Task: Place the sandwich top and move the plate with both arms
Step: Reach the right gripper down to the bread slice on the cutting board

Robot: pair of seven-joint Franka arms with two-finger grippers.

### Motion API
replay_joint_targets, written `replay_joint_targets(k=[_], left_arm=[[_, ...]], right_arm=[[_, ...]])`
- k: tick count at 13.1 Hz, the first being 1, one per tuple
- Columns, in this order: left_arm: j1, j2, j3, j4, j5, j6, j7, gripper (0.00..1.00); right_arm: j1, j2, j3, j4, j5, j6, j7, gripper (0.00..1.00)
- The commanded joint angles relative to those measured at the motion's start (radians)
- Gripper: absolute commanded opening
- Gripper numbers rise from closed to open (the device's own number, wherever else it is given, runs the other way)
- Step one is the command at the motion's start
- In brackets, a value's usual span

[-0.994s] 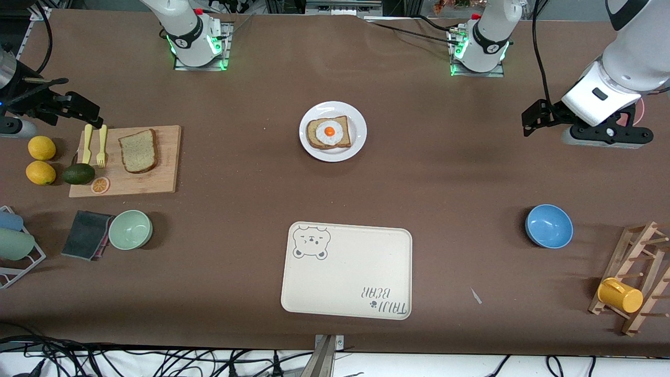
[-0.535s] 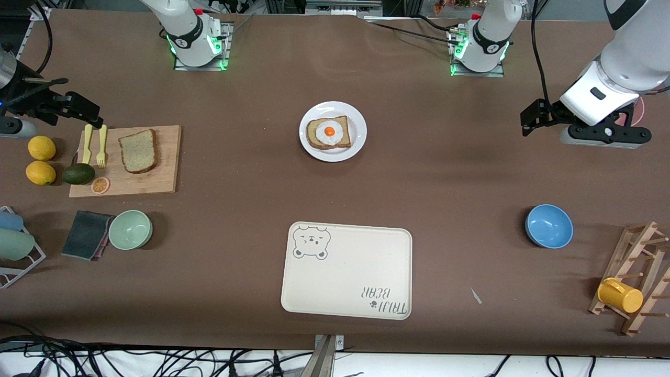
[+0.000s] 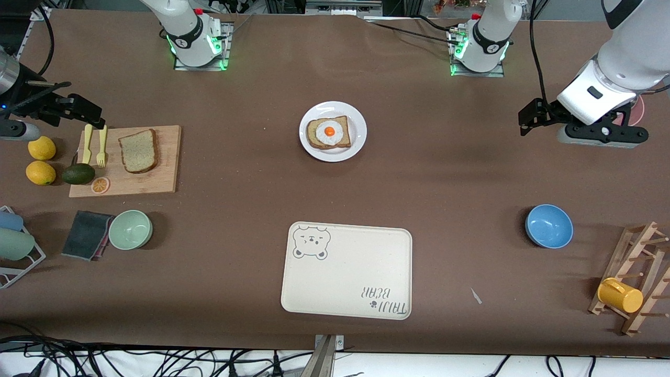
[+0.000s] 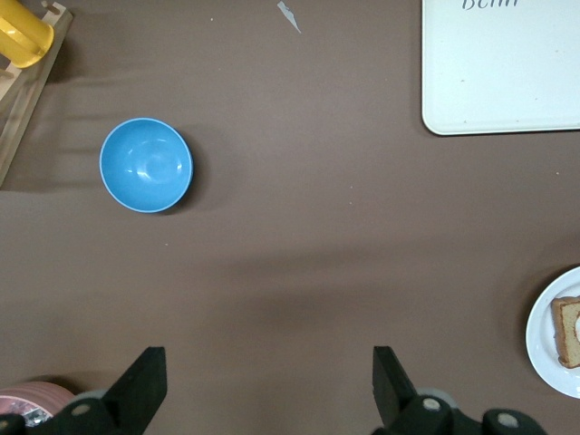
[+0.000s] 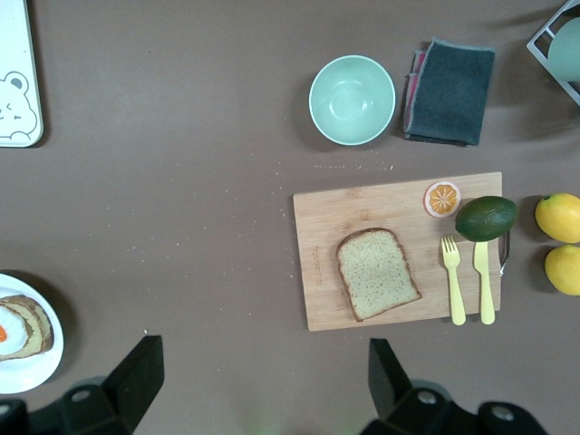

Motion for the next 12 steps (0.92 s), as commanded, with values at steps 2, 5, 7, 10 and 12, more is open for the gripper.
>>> replay_joint_targets(k=[2,5,7,10,12], left_arm=[[0.002,0.011,-0.002,0.029,-0.019,-0.016,0.005,1.00],[0.002,0.011,-0.002,0.029,-0.019,-0.016,0.004,1.00],[0.002,0.011,-0.002,0.029,-0.019,-0.016,0.005,1.00],[0.002,0.011,-0.004,0.029,-0.019,-0.016,0.005,1.00],[0.002,0.011,-0.004,0.029,-0.019,-0.016,0.002,1.00]], right_arm=[[0.005,0.044,0.015,0.011,-0.013,-0.015,-0.008,1.00],[0.053,0.116,0.017,0.010,-0.047,-0.050,-0.012,1.00],[0.088,0.145,0.015,-0.025,-0.157,-0.063,0.008,1.00],[0.086,0.133,0.012,-0.172,-0.213,0.089,0.008,1.00],[0.088,0.123,0.011,-0.286,-0.237,0.185,0.008,1.00]])
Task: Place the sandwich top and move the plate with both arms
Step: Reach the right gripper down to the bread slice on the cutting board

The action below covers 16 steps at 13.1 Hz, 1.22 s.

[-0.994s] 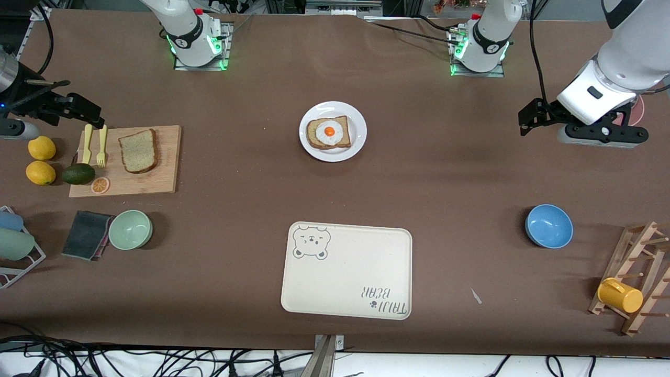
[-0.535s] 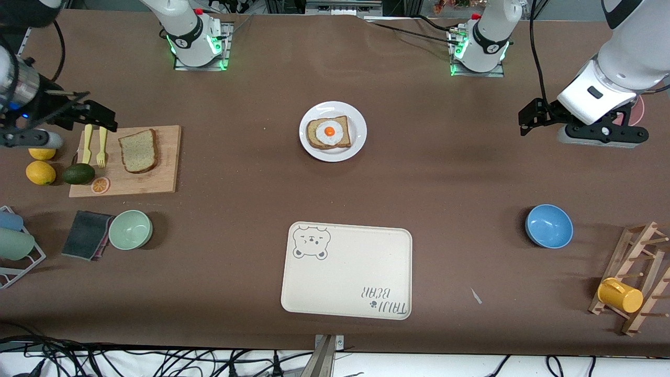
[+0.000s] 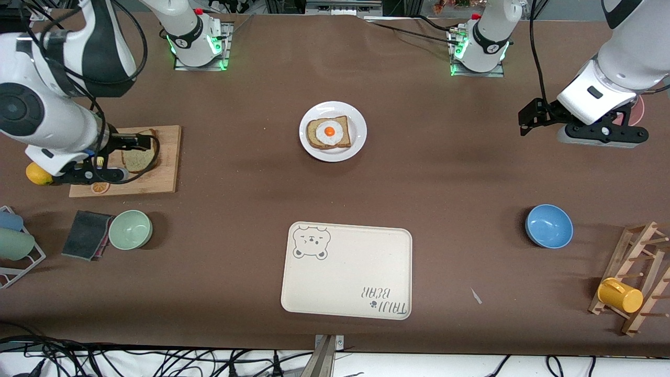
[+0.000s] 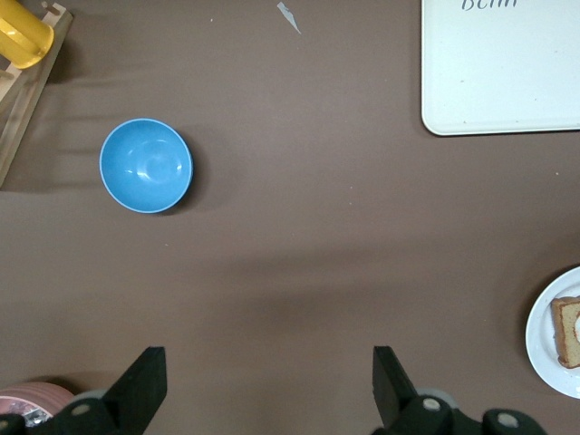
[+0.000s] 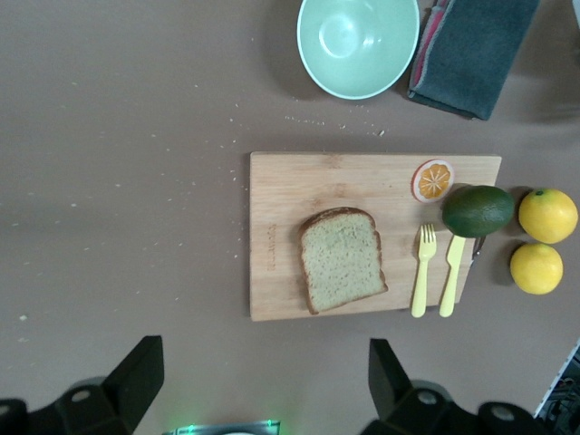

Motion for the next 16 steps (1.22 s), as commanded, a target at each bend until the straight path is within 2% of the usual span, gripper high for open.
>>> replay_joint_targets(k=[1,3,5,7,11,14,16], left_arm=[[0.002,0.011,-0.003,0.028,-0.019,-0.016,0.002,1.00],[0.002,0.011,-0.003,0.028,-0.019,-0.016,0.005,1.00],[0.002,0.011,-0.003,0.027,-0.019,-0.016,0.002,1.00],[0.002,0.011,-0.005,0.027,-0.019,-0.016,0.002,1.00],[0.002,0.011,-0.003,0.027,-0.019,-0.016,0.001,1.00],[0.002,0.011,-0.003,0.028,-0.019,-0.016,0.001,1.00],[0.001,0.011,-0.005,0.028,-0.019,-0.016,-0.003,1.00]], right_arm=[[-0.002,-0.047,-0.001,-0.187,-0.066,0.141,0.008,1.00],[-0.002,-0.061,-0.022,-0.312,-0.092,0.242,0.008,1.00],[-0.002,-0.093,-0.047,-0.475,-0.126,0.433,0.010,1.00],[-0.002,-0.081,-0.105,-0.563,-0.166,0.566,0.016,1.00],[-0.003,-0.004,-0.116,-0.595,-0.223,0.612,0.019,0.99],[-0.003,0.054,-0.145,-0.594,-0.223,0.646,0.040,0.95],[-0.003,0.086,-0.153,-0.592,-0.223,0.657,0.040,0.86]])
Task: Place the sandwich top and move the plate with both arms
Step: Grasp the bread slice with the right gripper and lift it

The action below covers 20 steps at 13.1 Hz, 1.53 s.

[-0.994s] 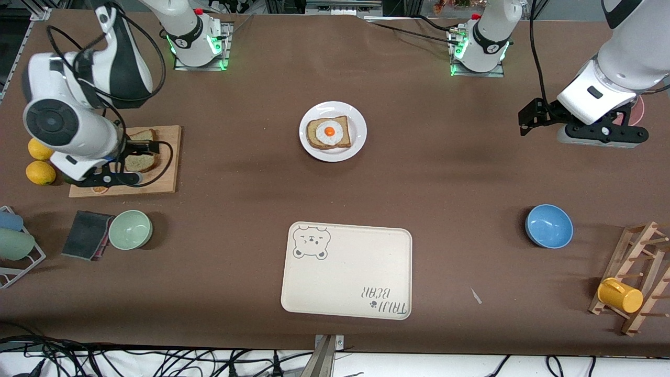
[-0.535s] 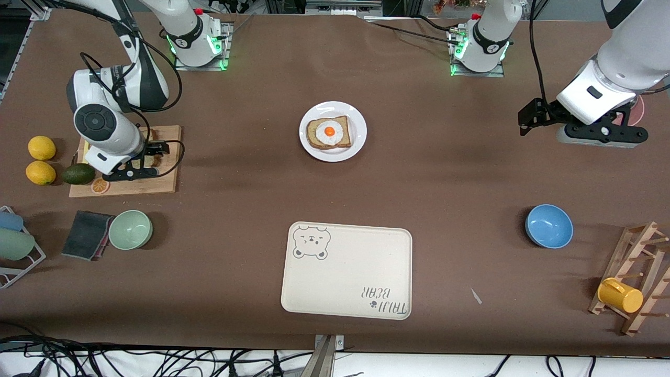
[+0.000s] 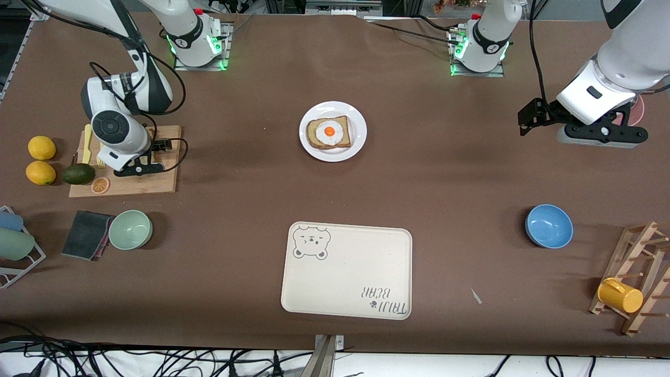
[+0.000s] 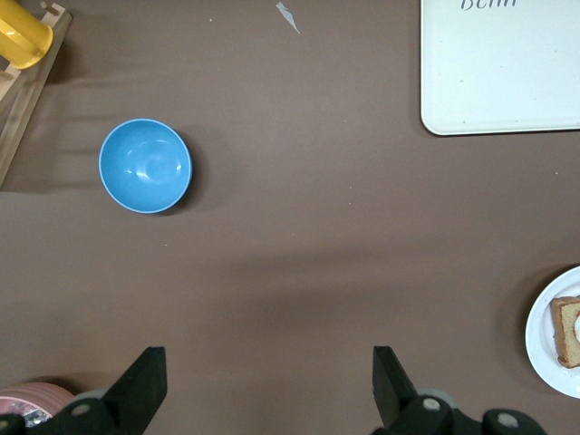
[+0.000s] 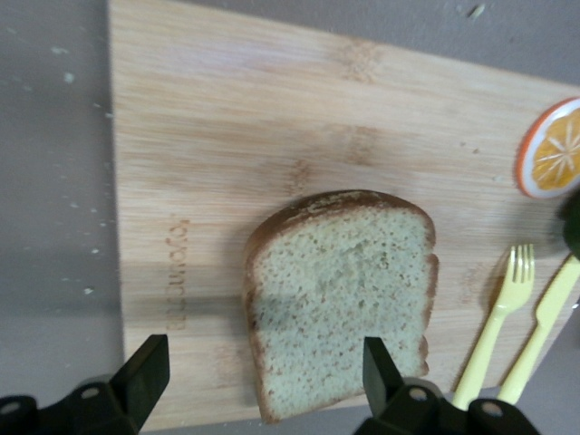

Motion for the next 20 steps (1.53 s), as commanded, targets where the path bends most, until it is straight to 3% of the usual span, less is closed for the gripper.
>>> replay_joint_targets(k=[1,5,9,15,17,20], left_arm=[[0.001,0.011,-0.003,0.026,-0.019,-0.016,-0.001,1.00],[0.002,0.011,-0.003,0.028,-0.019,-0.016,-0.001,1.00],[0.002,0.011,-0.001,0.026,-0.019,-0.017,0.004,1.00],[0.002,0.011,-0.001,0.028,-0.021,-0.016,0.004,1.00],[0.002,0.011,-0.001,0.028,-0.019,-0.016,0.004,1.00],[0.002,0.011,-0.001,0.026,-0.021,-0.017,0.004,1.00]], right_arm=[[-0.001,0.035,-0.009,-0.004,-0.024,0.052,0.021,0.80],[-0.002,0.063,-0.024,-0.001,-0.024,0.069,0.022,0.48],[-0.012,0.084,-0.026,0.004,-0.021,0.087,0.024,0.03],[-0.016,0.071,-0.026,0.039,-0.020,0.052,0.012,0.00],[-0.015,0.068,-0.018,0.088,-0.014,-0.056,0.019,0.00],[-0.010,0.060,0.046,0.223,0.025,-0.292,0.024,0.00]])
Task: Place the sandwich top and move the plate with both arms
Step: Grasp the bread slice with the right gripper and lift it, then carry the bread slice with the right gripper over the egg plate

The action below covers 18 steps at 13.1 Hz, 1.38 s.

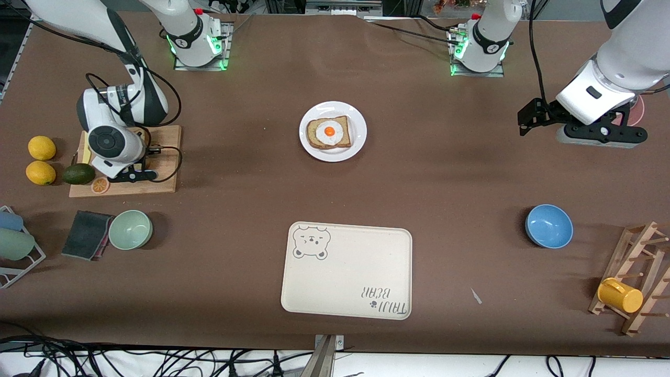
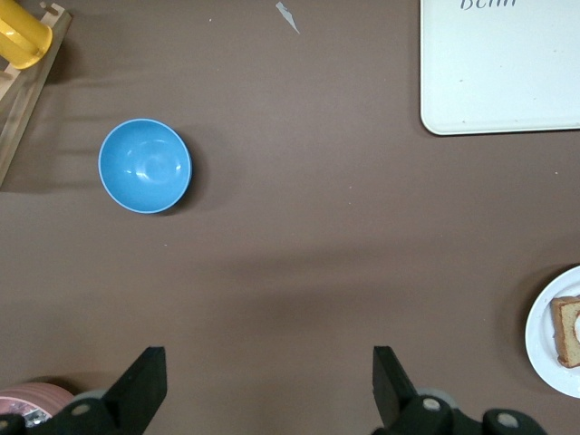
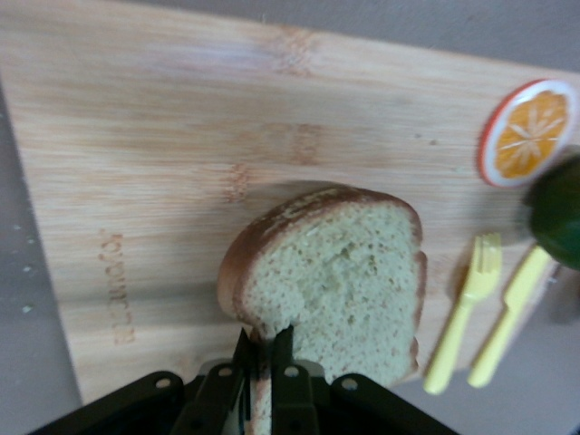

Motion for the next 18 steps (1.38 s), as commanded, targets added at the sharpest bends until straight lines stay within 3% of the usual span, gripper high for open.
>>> replay_joint_targets(k=[1,5,8,10,14,18], left_arm=[[0.002,0.010,-0.001,0.026,-0.019,-0.016,0.004,1.00],[0.003,0.010,-0.001,0.026,-0.021,-0.017,0.004,1.00],[0.003,0.010,-0.001,0.028,-0.021,-0.017,0.005,1.00],[0.003,0.010,-0.001,0.028,-0.021,-0.017,0.005,1.00],[0.002,0.010,-0.001,0.028,-0.021,-0.017,0.001,1.00],[0.002,0.010,-0.002,0.028,-0.021,-0.017,-0.002,1.00]], right_arm=[[-0.007,0.002,0.068,0.140,0.051,-0.210,0.013,0.00],[-0.002,0.002,0.203,0.289,0.067,-0.422,0.109,0.00],[0.005,0.009,0.358,0.380,0.187,-0.536,0.241,0.00],[0.075,0.037,0.421,0.430,0.232,-0.548,0.374,0.00],[0.315,0.181,0.432,0.603,0.338,-0.535,0.574,0.00],[0.477,0.321,0.432,0.749,0.340,-0.519,0.698,0.00]])
